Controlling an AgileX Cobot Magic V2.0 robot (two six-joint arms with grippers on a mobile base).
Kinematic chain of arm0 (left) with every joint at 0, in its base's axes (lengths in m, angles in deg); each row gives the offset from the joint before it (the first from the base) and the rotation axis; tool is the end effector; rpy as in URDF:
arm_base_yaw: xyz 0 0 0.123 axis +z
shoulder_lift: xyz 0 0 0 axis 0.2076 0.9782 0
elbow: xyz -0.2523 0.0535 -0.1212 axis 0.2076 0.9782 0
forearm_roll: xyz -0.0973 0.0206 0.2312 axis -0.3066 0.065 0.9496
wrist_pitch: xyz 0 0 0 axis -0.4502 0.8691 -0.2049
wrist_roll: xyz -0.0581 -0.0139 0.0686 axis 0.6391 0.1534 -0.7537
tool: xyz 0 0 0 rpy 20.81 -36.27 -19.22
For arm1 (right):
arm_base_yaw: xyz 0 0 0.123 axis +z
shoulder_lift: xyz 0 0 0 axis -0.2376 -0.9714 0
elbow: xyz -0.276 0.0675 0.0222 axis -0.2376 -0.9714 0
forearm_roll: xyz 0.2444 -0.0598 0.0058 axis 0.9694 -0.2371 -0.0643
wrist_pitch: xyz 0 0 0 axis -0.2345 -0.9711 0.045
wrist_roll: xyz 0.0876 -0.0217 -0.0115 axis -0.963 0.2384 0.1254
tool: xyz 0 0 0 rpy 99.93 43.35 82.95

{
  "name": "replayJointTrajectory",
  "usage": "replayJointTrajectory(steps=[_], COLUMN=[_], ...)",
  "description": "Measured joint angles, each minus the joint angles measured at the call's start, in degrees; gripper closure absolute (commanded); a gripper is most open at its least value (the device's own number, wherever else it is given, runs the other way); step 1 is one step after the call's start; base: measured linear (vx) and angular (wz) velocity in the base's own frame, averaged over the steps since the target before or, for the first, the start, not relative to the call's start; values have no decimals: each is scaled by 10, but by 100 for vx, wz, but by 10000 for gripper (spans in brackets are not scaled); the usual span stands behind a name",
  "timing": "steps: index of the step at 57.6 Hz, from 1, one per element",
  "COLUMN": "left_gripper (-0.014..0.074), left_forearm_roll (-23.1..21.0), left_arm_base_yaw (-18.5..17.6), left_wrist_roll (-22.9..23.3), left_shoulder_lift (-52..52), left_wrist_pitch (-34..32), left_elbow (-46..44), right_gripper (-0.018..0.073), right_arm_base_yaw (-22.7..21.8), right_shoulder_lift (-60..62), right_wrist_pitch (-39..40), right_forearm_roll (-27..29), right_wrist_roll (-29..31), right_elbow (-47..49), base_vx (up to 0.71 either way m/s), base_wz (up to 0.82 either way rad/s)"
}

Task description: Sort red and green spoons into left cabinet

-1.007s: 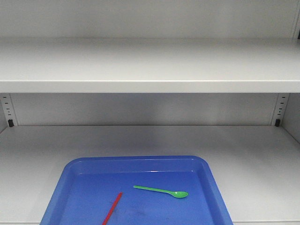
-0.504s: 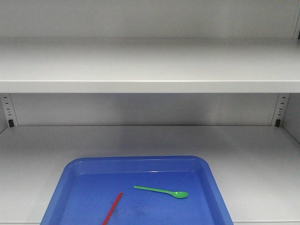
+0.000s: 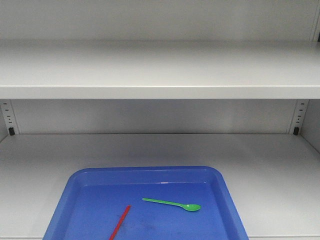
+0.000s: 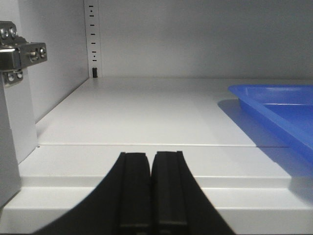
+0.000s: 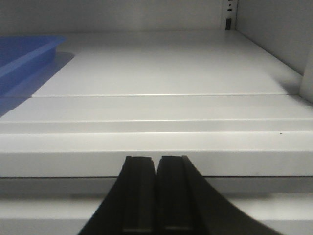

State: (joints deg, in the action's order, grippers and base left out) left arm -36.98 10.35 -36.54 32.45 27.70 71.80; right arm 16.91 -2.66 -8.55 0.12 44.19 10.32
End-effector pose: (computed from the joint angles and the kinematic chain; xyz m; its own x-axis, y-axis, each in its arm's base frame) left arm 0.0568 -0.0015 0.2016 0.0322 -0.0640 -0.9974 0.0282 0.9976 -0.0631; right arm 0.0558 0.0022 0.1848 -0.1422 0.0309 -0.9894 -0.0409 0.9985 0.0370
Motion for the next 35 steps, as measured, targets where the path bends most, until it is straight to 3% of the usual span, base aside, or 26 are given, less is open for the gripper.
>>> replayJointTrajectory(steps=[35], left_gripper=[603], left_forearm_roll=[0], left_arm_base_yaw=[0], left_wrist_roll=[0], left_shoulder_lift=[0], left_wrist_pitch=[0], left_elbow=[0], right_gripper=[568], right_arm_base_yaw=[0], right_shoulder_lift=[0], right_wrist_pitch=[-2], right_forearm_roll=[0], right_wrist_roll=[0], right_elbow=[0], base_vx=[0], base_wz=[0])
